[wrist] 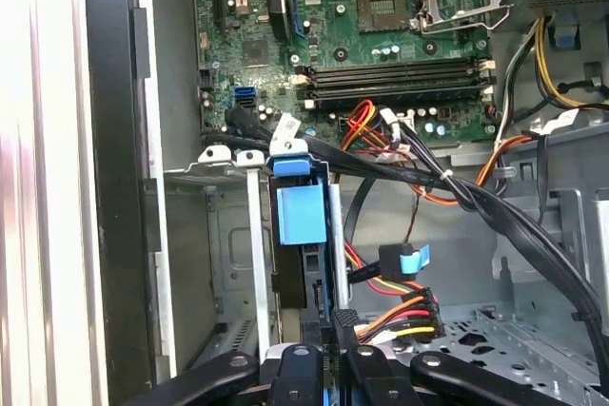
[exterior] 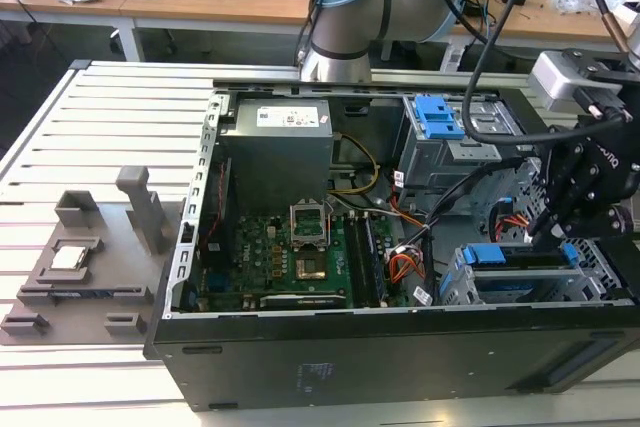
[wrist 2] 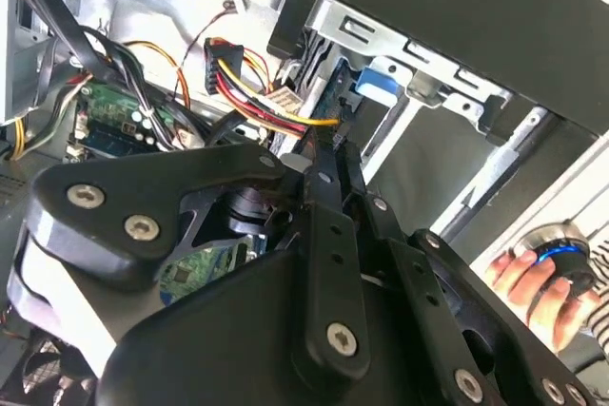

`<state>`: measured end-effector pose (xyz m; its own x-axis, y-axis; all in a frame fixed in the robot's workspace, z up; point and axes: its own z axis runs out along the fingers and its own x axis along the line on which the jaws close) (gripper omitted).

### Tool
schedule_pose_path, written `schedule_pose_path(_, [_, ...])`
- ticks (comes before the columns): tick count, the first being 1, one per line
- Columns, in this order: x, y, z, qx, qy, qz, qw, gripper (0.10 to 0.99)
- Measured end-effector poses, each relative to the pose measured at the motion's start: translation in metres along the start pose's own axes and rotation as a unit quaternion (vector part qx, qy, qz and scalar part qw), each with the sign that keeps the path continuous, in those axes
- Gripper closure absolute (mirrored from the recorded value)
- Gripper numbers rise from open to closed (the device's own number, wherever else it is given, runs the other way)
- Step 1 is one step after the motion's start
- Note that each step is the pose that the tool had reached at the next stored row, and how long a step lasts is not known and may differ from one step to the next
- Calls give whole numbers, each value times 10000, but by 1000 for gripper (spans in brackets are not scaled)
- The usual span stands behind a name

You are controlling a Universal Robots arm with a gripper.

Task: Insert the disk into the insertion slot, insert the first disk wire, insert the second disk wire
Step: 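Insert the first disk wire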

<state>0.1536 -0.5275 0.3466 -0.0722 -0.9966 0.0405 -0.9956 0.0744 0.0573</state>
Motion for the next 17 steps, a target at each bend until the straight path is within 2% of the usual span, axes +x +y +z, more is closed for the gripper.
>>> schedule_pose_path(17, [-25, 18, 36, 0, 0, 3, 10000, 922])
